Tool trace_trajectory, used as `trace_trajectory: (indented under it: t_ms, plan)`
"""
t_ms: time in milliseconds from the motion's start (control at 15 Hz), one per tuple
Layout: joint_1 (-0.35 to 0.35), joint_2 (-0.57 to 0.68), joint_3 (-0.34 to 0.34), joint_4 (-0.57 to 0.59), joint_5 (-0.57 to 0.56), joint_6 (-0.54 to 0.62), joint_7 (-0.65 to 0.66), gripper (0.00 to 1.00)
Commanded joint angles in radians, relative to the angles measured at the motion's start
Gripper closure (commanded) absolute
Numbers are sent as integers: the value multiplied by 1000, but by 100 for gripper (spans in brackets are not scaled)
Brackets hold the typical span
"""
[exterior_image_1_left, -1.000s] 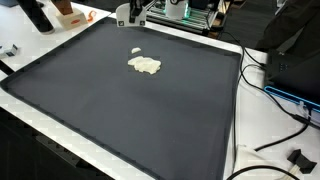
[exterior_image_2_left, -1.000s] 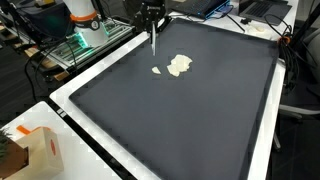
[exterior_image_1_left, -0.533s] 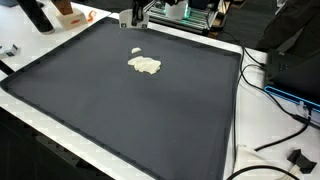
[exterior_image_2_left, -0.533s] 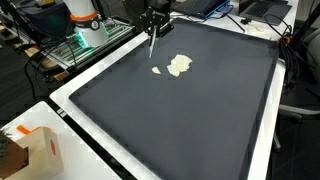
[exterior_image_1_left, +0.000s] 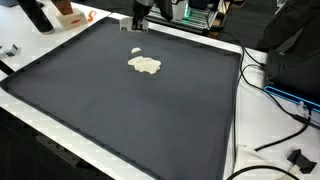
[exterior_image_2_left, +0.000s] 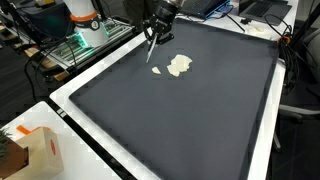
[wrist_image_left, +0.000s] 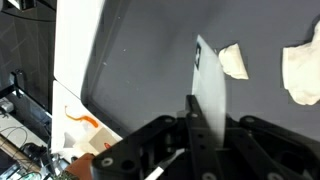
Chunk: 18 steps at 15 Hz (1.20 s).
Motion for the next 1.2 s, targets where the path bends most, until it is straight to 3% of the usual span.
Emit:
trace_trajectory:
  t_ms: [0,533,1133]
  plan:
    - [51,75,-32,59,-46,-66,59,99]
    - [109,171,-67,152,-74,-193,115,99]
    - [105,195,-104,190,-96,-274,159,99]
